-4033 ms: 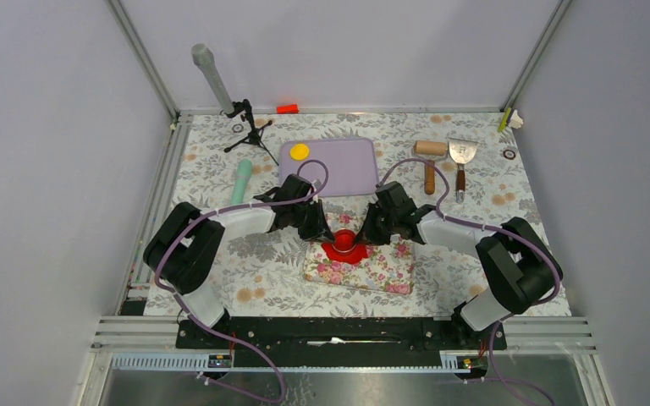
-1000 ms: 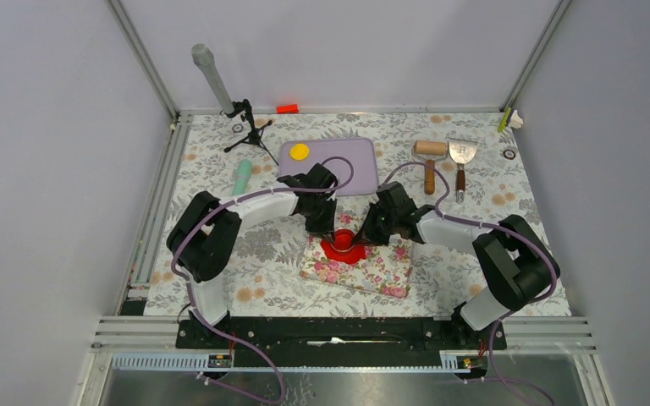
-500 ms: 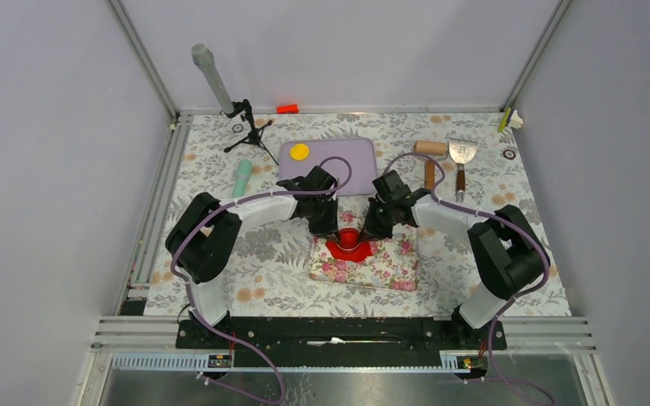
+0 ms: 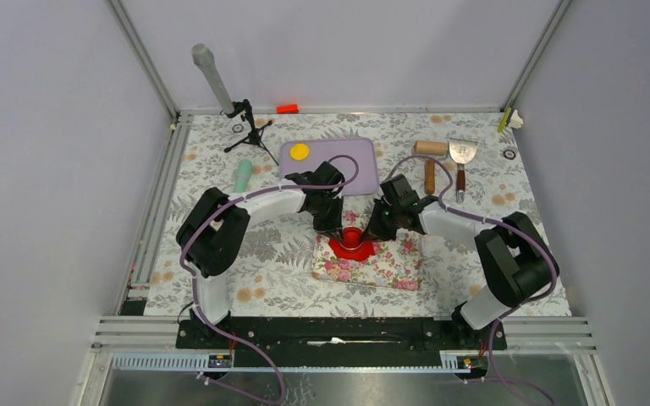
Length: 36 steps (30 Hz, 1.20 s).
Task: Roll out the dumpling wrappers from the dough
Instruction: Press the dumpling wrapper on the work surface.
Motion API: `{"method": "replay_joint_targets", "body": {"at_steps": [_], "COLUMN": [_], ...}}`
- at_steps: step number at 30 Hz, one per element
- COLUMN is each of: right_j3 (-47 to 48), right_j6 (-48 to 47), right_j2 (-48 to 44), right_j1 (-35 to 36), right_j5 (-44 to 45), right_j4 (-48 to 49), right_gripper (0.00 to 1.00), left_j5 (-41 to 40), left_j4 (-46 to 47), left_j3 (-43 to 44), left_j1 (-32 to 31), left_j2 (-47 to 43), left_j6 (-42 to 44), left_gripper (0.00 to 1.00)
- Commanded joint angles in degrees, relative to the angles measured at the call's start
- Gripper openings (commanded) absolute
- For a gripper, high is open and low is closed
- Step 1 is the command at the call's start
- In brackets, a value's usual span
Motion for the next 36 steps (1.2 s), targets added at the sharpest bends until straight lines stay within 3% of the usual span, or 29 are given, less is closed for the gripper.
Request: {"method": "replay_joint_targets", "body": {"at_steps": [1, 9, 17, 23, 29, 32, 36], "right_j3": [-9.05, -11.19, -4.97, -2.64, -2.44, -2.04, -1.05], "right_j6": [1.34, 2.39, 1.58, 2.22, 2.61, 2.53, 2.06], "right_j2": [3.00, -2.42, -2.38, -2.50, -3.36, -3.99, -4.20], "right_j1": [1.34, 2.67, 2.67, 2.61, 2.65, 2.62, 2.31], "right_j5": [10.09, 10.40, 13.08, 13.32, 13.48, 13.63, 13.27], "right_j4": [-1.96, -3.66, -9.01, -9.06, -9.03, -9.12, -9.18], "right_gripper": [0.00, 0.00, 0.01, 0.05, 0.11, 0.16, 0.23], "left_j5": [-0.77, -1.07, -1.39, -0.45, -0.12, 0.02, 0.15], "left_j4": [-5.45, -6.66, -6.74, -6.50, -6.57, -6.46, -6.46], "left_j3": [-0.55, 3.05, 1.75, 1.68, 1.27, 1.23, 1.34], "left_j1": [-4.53, -4.01, -4.06, -4.10, -4.18, -4.18, -4.18], "left_j2": [9.13, 10.88, 8.03, 5.72, 3.99, 3.55, 3.61], "left_j6": [3.83, 4.79, 5.75, 5.96, 6.15, 6.02, 6.62], "left_gripper": [0.00, 0.00, 0.00, 0.08, 0.08, 0.00, 0.00]}}
